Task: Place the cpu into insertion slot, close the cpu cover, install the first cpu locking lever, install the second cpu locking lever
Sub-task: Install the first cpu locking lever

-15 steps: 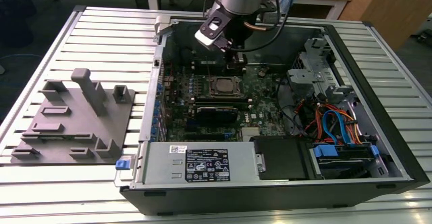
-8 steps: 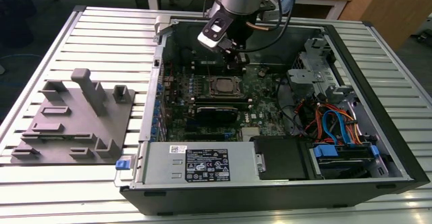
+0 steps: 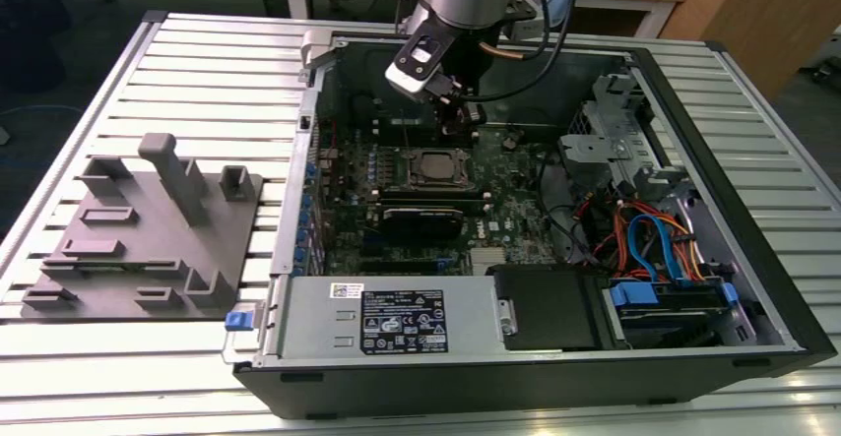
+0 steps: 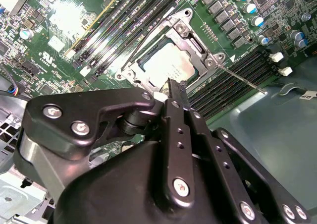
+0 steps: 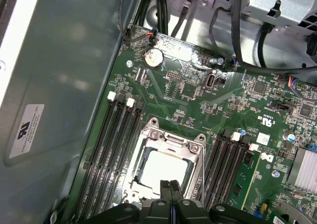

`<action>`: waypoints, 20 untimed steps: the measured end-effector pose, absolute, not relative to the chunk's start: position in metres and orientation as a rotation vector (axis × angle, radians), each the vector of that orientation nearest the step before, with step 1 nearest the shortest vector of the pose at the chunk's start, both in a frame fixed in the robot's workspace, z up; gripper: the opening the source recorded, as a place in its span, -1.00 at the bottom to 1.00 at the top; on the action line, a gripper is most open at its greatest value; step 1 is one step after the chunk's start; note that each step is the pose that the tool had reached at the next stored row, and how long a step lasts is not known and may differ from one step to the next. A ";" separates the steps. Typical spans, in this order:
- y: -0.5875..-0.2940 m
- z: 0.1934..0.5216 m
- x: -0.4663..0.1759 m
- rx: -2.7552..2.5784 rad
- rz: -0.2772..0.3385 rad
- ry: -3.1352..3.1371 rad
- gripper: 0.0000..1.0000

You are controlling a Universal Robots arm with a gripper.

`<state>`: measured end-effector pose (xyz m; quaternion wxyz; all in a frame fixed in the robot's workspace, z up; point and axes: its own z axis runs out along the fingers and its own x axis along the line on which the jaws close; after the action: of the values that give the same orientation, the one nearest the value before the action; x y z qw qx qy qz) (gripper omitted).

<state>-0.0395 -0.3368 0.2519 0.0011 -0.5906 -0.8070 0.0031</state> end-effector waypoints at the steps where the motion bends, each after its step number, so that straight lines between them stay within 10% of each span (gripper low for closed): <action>1: -0.337 0.252 -0.040 -1.854 0.010 -2.533 -0.80; 20: -0.337 0.252 -0.040 -1.599 0.010 -2.702 -0.80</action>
<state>-0.0395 -0.3367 0.2517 0.0008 -0.5094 -0.8606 0.0031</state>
